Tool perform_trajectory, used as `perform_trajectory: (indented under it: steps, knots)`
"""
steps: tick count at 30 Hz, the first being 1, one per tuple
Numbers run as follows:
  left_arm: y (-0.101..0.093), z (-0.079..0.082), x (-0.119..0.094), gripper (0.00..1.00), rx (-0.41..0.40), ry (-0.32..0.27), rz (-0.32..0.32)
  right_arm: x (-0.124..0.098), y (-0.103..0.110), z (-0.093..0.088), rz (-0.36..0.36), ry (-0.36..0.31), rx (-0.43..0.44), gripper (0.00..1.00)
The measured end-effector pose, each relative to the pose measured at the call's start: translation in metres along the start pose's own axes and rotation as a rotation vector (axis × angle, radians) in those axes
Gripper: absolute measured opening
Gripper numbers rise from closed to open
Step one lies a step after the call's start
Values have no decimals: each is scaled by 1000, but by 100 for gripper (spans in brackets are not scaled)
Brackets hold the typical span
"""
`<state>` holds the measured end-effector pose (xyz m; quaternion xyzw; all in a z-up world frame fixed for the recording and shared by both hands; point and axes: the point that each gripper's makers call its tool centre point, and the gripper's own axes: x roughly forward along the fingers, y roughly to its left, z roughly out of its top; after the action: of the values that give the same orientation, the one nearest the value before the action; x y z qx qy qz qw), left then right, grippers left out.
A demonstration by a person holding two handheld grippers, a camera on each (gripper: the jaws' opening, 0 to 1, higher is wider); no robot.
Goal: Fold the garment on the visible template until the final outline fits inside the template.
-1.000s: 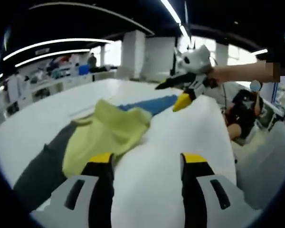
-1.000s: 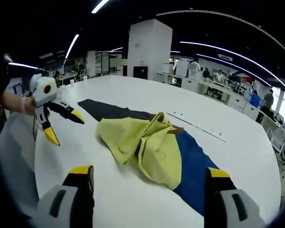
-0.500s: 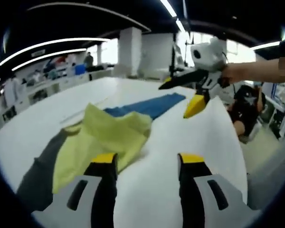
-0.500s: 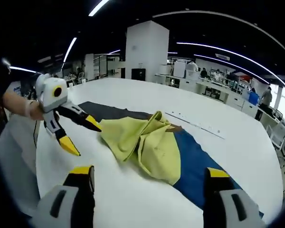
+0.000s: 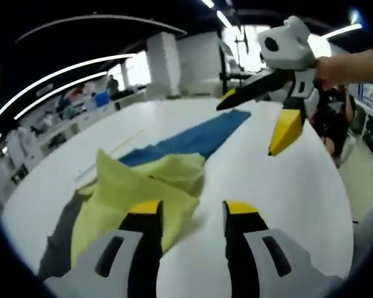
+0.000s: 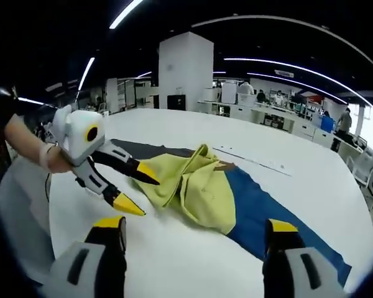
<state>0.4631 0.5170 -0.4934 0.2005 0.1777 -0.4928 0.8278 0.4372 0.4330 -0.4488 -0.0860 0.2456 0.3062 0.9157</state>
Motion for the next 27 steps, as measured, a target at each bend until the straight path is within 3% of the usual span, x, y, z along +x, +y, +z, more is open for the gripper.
perform_trajectory:
  steps: [10, 19, 24, 26, 27]
  knots:
    - [5, -7, 12, 25, 36, 26, 18, 0, -4, -5, -4, -5, 18, 91]
    - [11, -13, 13, 1, -26, 46, 27, 4, -1, -6, 5, -2, 19, 89]
    - [18, -9, 5, 0, -67, 27, 43, 6, 2, -7, 12, 4, 17, 89]
    - [26, -5, -2, 0, -143, 0, 63, 6, 2, -6, 14, 1, 20, 87]
    - [31, -4, -7, 0, -138, -7, 72, 6, 3, -6, 16, -1, 19, 87]
